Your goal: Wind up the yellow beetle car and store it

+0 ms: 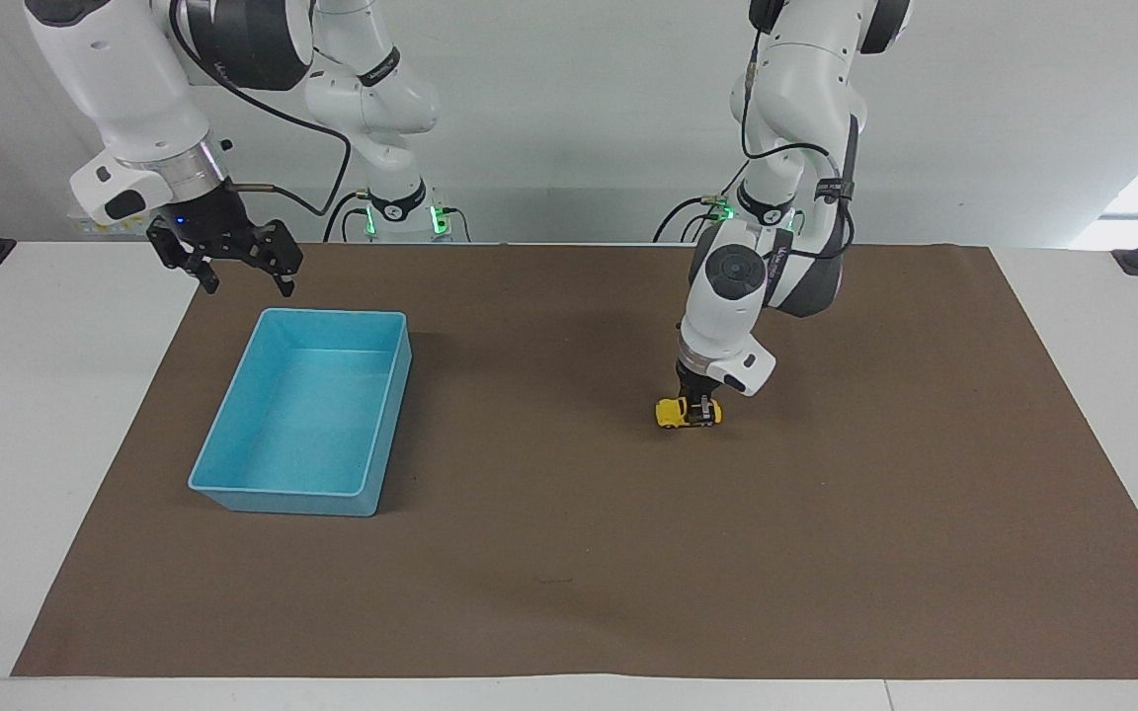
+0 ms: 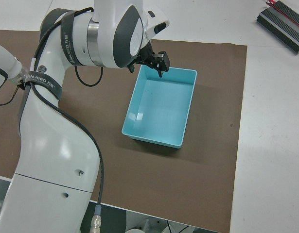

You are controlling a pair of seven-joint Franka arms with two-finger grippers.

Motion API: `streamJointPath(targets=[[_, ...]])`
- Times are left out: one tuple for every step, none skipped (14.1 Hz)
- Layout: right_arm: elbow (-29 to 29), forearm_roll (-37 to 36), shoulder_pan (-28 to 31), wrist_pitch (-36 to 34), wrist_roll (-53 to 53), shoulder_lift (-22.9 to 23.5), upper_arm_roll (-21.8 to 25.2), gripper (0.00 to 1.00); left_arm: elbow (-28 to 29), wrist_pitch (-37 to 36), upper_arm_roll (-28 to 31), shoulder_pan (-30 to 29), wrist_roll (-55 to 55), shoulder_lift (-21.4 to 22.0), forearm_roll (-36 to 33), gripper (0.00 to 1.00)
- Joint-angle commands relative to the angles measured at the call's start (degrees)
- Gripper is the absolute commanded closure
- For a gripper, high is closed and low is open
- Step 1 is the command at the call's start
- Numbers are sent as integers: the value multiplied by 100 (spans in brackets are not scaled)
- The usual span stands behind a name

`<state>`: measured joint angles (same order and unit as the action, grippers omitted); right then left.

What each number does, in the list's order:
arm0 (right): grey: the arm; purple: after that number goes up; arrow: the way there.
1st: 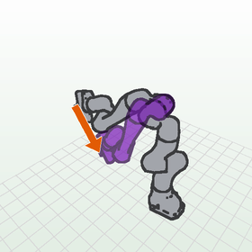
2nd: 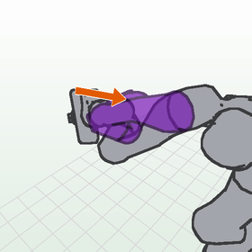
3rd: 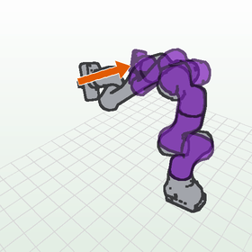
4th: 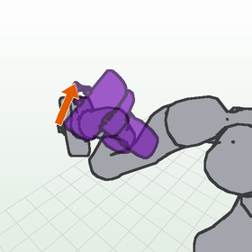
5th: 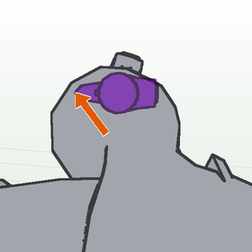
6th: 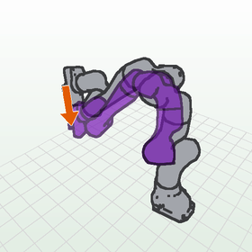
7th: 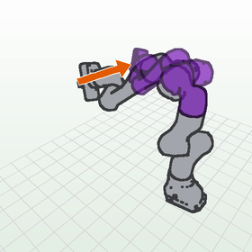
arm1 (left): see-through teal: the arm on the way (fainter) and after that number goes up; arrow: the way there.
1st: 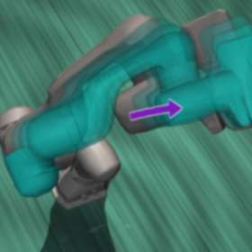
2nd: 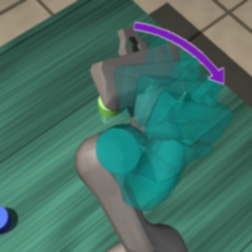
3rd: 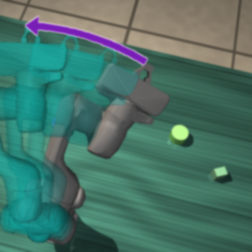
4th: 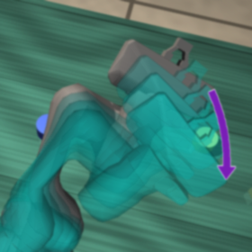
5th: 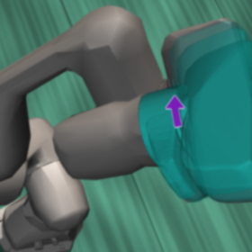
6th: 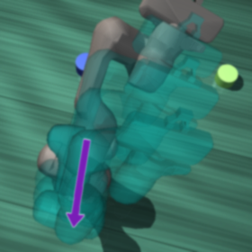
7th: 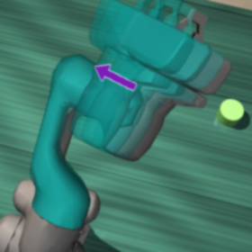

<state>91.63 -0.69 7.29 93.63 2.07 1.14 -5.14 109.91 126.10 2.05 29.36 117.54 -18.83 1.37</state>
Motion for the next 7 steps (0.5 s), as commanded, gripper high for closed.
streamJointPath(targets=[[171,51,35,68,57,-140,-22,0,232,274,41,-167,-126,-305,-243,81],[171,51,35,68,57,-140,-22,0,250,274,41,-211,-135,-305,-251,80],[171,51,35,68,57,-140,-22,0,259,283,41,-220,-135,-305,-251,79],[171,51,35,68,57,-140,-22,0,259,283,41,-220,-135,-305,-251,77],[171,51,35,68,57,-140,-22,0,267,275,41,-220,-135,-296,-251,76],[171,51,35,68,57,-140,-22,0,268,274,41,-220,-135,-296,-251,73],[171,51,35,68,57,-140,-22,0,268,266,41,-228,-135,-305,-251,65]])
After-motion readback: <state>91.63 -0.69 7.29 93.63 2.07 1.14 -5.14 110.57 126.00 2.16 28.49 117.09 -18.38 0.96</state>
